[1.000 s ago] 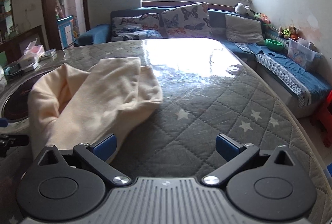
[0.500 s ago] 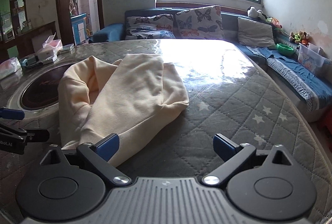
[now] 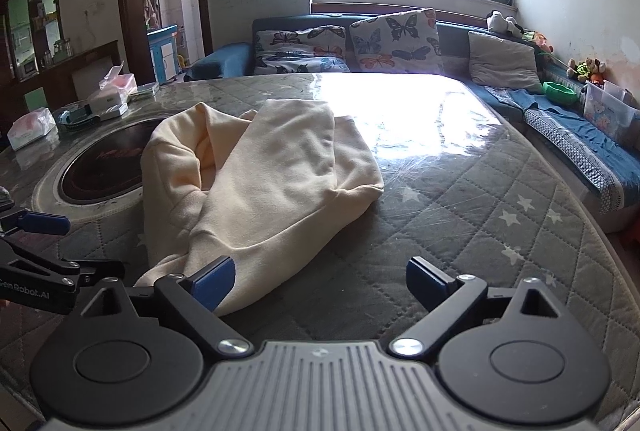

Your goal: Fold clothes

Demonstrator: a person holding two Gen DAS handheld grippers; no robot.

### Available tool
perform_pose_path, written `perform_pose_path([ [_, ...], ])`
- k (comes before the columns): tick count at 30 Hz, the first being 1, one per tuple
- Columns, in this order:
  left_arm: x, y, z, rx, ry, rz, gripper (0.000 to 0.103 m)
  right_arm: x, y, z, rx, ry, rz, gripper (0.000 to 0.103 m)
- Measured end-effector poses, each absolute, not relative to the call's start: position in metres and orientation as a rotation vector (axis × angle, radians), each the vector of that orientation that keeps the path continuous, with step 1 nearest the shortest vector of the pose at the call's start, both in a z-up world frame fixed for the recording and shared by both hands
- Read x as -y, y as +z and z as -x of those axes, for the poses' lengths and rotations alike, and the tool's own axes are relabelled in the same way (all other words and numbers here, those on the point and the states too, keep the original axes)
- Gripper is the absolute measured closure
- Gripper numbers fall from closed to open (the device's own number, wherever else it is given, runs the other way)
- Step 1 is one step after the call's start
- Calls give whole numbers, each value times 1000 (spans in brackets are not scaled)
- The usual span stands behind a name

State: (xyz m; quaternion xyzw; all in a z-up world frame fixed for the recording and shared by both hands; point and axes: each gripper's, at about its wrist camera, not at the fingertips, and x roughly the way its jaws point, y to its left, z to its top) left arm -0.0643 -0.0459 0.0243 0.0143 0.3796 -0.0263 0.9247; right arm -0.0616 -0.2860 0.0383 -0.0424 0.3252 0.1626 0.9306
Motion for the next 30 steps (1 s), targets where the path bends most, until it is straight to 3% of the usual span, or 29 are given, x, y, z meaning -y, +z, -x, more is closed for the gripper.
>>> perform_pose_path([
  [30, 57, 33, 52, -790, -81, -42, 0, 273, 45, 55, -663, 405, 133, 26],
])
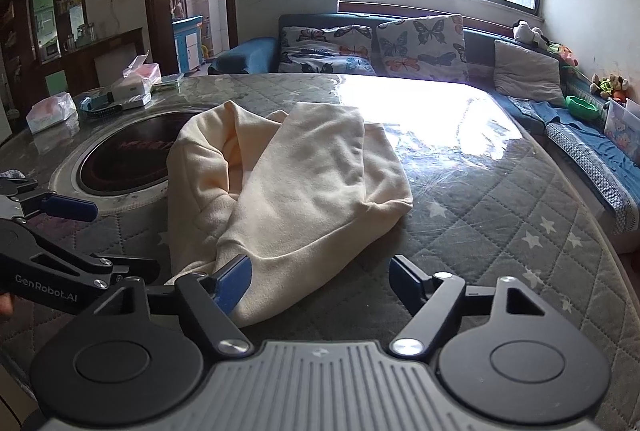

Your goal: Fold clothes

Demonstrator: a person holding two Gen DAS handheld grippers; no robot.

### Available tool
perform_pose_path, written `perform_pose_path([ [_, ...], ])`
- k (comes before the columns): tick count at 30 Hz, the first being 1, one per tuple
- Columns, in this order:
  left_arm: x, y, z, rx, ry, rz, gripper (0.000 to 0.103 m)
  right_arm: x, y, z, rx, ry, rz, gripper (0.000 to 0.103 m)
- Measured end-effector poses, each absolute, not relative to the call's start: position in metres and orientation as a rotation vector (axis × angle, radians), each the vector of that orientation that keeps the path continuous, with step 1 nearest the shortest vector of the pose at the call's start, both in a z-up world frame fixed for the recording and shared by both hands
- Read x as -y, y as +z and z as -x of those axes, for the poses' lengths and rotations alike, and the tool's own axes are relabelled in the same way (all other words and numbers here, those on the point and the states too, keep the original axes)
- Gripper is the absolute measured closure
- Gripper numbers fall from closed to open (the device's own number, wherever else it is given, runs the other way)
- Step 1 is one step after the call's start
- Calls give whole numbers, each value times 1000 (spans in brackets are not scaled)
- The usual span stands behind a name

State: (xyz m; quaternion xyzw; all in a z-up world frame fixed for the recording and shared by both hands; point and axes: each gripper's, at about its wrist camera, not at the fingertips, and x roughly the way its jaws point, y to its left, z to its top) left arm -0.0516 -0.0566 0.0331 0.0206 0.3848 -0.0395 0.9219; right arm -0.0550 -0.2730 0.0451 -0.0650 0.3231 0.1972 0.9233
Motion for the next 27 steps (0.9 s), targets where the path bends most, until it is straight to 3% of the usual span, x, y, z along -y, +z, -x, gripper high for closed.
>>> perform_pose_path([
  [15, 33, 65, 16, -706, -14, -2, 0, 256, 60, 16, -645, 446, 151, 40],
  [27, 26, 79, -56, -654, -20, -32, 4, 238, 72, -54, -656, 458, 125, 55],
])
